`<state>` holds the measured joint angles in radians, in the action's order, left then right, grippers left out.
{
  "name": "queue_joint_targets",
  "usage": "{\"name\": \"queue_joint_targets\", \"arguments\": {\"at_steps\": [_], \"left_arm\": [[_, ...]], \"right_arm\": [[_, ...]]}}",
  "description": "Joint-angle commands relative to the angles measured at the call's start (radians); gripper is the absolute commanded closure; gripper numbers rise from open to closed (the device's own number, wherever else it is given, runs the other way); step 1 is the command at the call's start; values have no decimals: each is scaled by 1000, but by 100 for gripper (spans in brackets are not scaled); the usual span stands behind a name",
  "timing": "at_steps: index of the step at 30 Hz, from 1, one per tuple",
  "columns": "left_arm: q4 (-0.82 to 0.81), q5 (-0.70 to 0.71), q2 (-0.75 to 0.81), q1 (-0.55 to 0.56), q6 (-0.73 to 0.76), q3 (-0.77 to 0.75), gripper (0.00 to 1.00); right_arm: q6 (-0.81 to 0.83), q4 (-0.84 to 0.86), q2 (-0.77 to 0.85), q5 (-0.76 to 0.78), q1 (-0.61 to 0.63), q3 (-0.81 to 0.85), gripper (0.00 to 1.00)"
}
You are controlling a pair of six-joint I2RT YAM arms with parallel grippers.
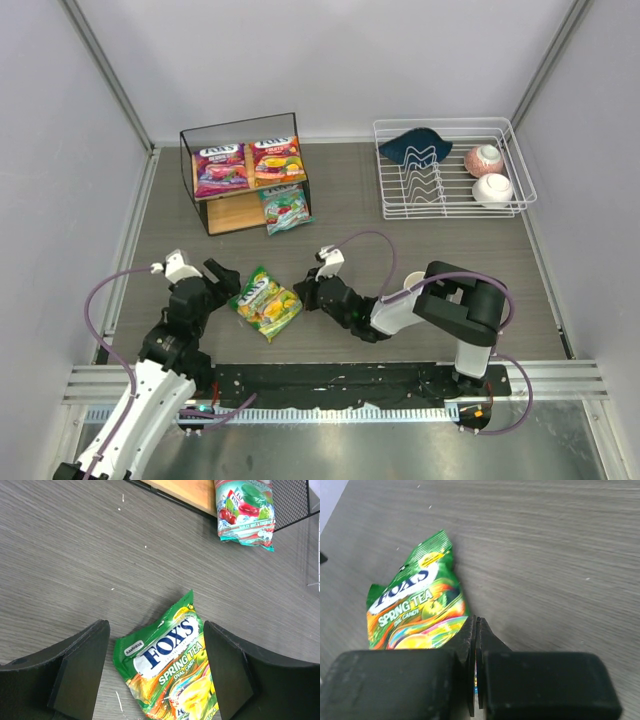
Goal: Place and organize the candy bags onto the shelf
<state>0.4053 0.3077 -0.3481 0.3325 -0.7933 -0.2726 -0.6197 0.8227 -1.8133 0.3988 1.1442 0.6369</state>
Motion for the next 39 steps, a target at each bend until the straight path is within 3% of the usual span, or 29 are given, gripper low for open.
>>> {"name": "queue_joint_targets", "arguments": {"at_steps": [1, 6, 7, 9, 13, 18, 22, 29, 31, 32, 34, 35, 36, 39], "left_arm": [[-23, -19, -22, -3, -24, -11, 21], [-36, -35, -32, -1, -18, -8, 20], [-39, -38, -31, -3, -20, -5, 20], [-42, -45, -34, -3, -20, -4, 20], [-40, -51, -31, -3, -18, -2, 20], [-36, -50, -14, -3, -17, 4, 21], [-22, -48, -5, -3, -14, 4, 20], [-29, -58, 5, -3, -14, 12, 20], [-34, -61, -5, -1, -14, 12, 20], [-34, -62, -6, -3, -14, 12, 21], [-34, -64, -9, -1, -14, 12, 20], [-36, -64, -9, -3, -12, 12, 20], [-36, -64, -8, -3, -12, 12, 20], [-37, -62, -6, -3, -12, 15, 20]], "right_arm": [[-51, 44, 46, 199, -3, -5, 99], [-75, 39, 85, 233, -3, -71, 96], [-51, 53, 82, 192, -3, -68, 86], [1, 53, 66, 74, -3, -51, 54], [47, 108, 37, -99, -4, -45, 37], [87, 135, -29, -338, -11, -8, 34], [104, 81, -72, -393, -12, 35, 34], [169, -118, -115, -365, -11, 124, 39], [184, -184, -124, -347, -11, 141, 51], [184, -197, -132, -316, -11, 142, 64], [186, -211, -136, -299, -11, 138, 78], [184, -215, -139, -285, -11, 133, 93], [172, -212, -139, -282, -11, 127, 99], [147, -140, -118, -270, -11, 74, 99]]}}
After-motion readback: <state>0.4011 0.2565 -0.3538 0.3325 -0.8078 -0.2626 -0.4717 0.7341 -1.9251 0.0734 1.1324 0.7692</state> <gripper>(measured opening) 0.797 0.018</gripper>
